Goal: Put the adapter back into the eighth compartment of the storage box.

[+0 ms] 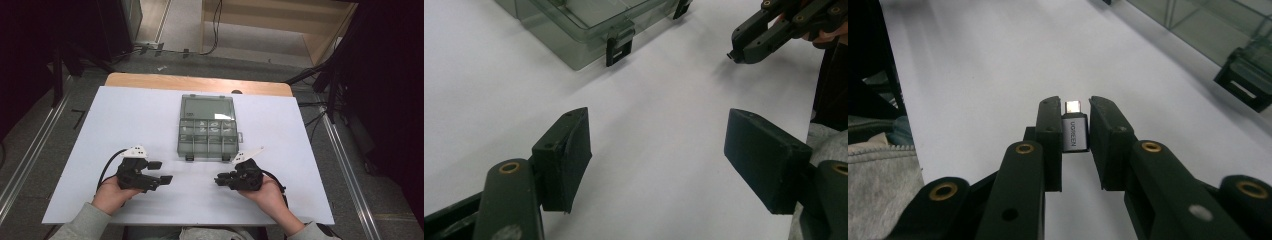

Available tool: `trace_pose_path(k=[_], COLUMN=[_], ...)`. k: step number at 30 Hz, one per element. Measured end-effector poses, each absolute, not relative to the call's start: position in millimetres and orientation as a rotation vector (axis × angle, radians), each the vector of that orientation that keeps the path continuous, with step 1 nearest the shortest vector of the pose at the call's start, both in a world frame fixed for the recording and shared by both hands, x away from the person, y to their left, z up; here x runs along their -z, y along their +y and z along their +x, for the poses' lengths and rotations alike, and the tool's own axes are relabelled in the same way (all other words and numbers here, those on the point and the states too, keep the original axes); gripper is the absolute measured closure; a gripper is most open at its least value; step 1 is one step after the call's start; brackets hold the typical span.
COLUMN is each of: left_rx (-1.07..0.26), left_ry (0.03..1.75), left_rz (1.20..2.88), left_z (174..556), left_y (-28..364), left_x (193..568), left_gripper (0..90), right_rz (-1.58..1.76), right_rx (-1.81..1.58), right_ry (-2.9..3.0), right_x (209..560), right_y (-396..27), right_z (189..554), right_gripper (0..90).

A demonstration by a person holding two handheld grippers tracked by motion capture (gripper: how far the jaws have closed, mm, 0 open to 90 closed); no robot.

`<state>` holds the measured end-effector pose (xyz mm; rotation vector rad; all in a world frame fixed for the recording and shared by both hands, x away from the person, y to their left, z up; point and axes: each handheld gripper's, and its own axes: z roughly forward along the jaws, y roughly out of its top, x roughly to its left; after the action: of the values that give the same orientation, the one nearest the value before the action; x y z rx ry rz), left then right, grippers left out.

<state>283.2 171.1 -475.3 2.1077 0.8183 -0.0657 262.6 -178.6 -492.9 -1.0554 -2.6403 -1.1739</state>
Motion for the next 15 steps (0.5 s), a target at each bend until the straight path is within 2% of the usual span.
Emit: trace_pose_path(k=[15], left_rx=[0.090], left_ry=[0.769], left_rz=[2.129], left_z=[292], left_y=[158], left_x=[475], left_gripper=[27.0], right_rz=[-1.181], right_rx=[1.234], right_ry=[-2.603], right_x=[488], right_y=[-199], right_z=[259], right_gripper=[73.6])
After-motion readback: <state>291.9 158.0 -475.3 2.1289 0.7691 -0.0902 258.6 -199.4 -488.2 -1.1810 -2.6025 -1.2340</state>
